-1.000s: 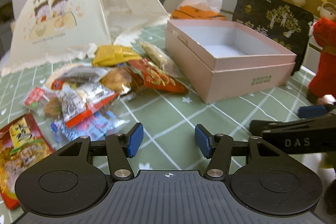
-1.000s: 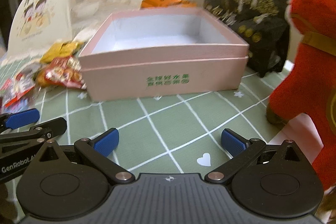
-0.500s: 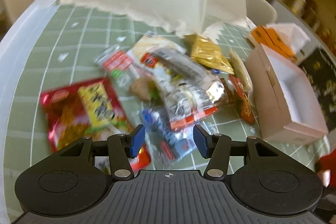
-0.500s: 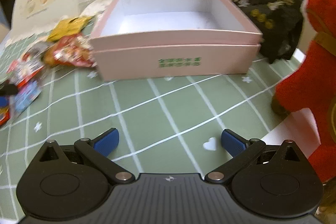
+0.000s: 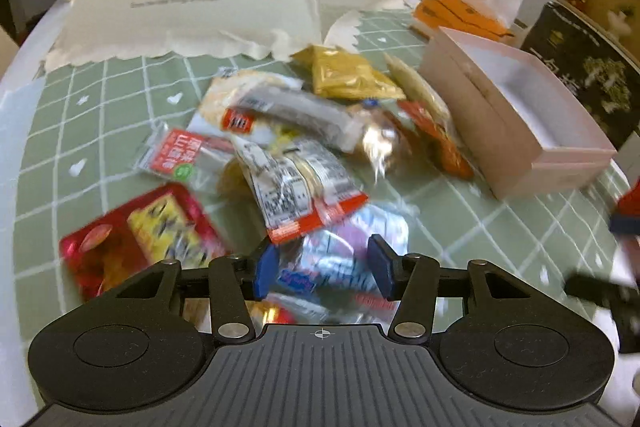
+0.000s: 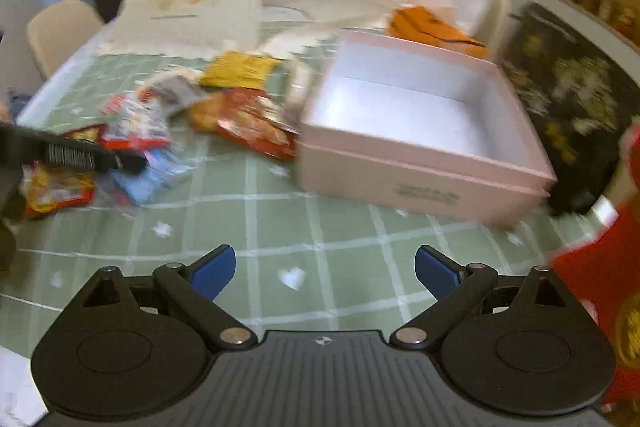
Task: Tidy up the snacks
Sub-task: 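Reach the left tool into the snack pile and grasp the white packet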
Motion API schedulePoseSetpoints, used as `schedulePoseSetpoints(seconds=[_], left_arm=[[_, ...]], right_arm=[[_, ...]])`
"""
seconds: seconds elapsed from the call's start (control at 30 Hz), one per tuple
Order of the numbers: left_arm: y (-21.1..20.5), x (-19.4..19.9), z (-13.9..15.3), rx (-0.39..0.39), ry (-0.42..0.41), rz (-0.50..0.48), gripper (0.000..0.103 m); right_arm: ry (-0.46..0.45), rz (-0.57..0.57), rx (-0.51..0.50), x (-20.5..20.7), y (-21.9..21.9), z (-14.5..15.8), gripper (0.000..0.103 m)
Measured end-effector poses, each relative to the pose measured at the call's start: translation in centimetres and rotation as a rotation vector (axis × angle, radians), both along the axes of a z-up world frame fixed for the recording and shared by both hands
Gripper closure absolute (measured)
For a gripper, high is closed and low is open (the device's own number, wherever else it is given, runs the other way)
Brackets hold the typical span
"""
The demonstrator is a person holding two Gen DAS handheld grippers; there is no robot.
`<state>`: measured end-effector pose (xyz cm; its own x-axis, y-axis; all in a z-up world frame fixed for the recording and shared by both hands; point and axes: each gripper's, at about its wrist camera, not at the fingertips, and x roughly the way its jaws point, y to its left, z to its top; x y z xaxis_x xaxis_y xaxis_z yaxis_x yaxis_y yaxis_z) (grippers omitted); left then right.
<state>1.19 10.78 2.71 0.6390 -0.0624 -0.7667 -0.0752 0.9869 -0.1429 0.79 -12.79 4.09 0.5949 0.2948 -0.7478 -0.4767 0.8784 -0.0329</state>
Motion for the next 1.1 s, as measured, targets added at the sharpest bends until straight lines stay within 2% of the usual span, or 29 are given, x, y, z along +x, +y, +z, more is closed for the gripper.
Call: schedulePoseSetpoints(seconds=[0.07,0.1,0.2,0.37,0.53,0.63,0.73,0.83,0.9,1.0,1.1], left_arm=[[0.8,-1.5,0.4,-0.012,0.012,0.045,0.064],[1.4,-2.3,0.6,-0.026,0.017,0.069,0.065],[3.2,-4.9,1.6,-0.065,0.019,0.151,0.065],[5.9,-8.4,3.6,-0.129,-0.007,0.273,0.065],[6.9,-10.1,4.6,-0.165,-0.019,0.329,0.065],[6.8,-9.8,4.7,-0.194,-0.016,0.329,0.065],[6.6,-8.2,4.0,-0.232,-0.005,0.341,0.065],[6.2,-5.5,2.8,-0.294,0.02,0.367,0.065],[5.7,-3.3,1.9,-0.324,0.03,0.381,0.065],[4.6,0.0,1.1,-0.311,0.04,0.407,0.065],[3.2,3.0,0.8,-0.241,0.04,0.384,0.064]], right_arm=[[-0.014,0.05,0.011,0.2,1.7,0.4,0.005],[-0.019,0.077,0.018,0.2,2.8,0.6,0.005],[0.034,0.139,0.051,1.4,6.4,0.1,0.005],[0.13,0.098,0.066,3.3,12.7,-2.3,0.005],[0.118,0.121,0.024,4.1,16.1,-3.7,0.006],[0.133,0.148,0.017,3.6,14.6,-3.4,0.01],[0.106,0.137,-0.001,2.7,11.6,-3.3,0.011],[0.084,0.105,-0.042,1.6,8.5,-3.0,0.017],[0.062,0.09,-0.036,0.6,6.3,-2.3,0.017],[0.044,0.063,-0.017,-0.5,3.6,-1.3,0.018],[0.043,0.022,-0.008,-0.7,1.7,-0.9,0.017]])
